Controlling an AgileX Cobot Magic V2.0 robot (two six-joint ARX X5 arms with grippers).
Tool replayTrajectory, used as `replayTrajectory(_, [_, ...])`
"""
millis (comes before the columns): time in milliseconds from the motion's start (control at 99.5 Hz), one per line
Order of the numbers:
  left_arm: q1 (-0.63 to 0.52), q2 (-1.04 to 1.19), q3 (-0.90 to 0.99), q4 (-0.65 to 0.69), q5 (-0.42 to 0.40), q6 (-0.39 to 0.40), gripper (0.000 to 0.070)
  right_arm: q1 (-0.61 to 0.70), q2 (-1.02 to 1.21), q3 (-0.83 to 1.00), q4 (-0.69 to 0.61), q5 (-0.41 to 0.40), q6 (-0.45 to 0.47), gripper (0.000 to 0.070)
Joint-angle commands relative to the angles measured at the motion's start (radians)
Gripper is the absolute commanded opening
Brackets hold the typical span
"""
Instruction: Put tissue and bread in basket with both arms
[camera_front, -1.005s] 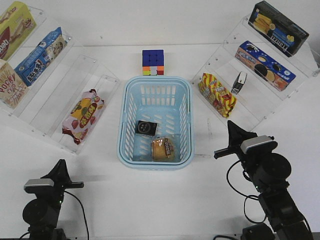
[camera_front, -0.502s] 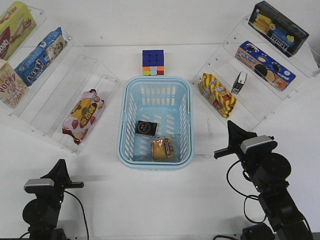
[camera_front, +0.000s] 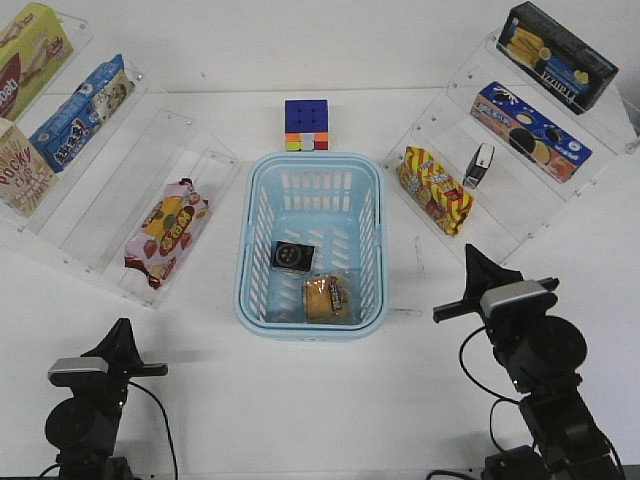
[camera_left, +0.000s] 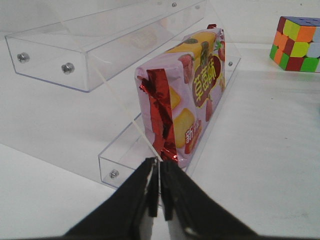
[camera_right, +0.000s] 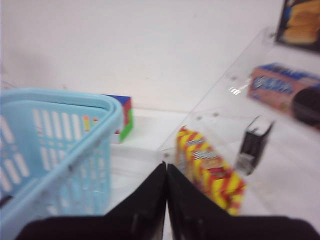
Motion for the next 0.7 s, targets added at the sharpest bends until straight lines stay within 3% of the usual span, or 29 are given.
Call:
replayTrajectory(0, [0.002, -0.002, -0.020, 0.012, 0.001, 0.012, 0.0001, -0.013, -0.061, -0.069, 0.023, 0.001, -0.142, 0.0000])
replayTrajectory(352, [0.002, -0.002, -0.020, 0.012, 0.001, 0.012, 0.0001, -0.164, -0.462, -0.483, 0.011, 0.007, -0.163, 0.0000])
replayTrajectory(422, [0.002, -0.002, -0.020, 0.012, 0.001, 0.012, 0.0001, -0.178, -0.525, -0.523, -0.014, 0.008, -0.146, 0.0000])
replayTrajectory(512, [0.002, -0.002, -0.020, 0.012, 0.001, 0.012, 0.0001, -0.185, -0.591, -0.525, -0.138, 0.014, -0.126, 0.0000])
replayTrajectory(603, [0.002, -0.002, -0.020, 0.012, 0.001, 0.012, 0.0001, -0.186, -0.587, -0.525, -0.143, 0.021, -0.059, 0.0000])
replayTrajectory(693, [0.002, -0.002, -0.020, 0.011, 0.001, 0.012, 0.0001, -0.186, -0.587, -0.525, -0.143, 0.022, -0.052, 0.0000])
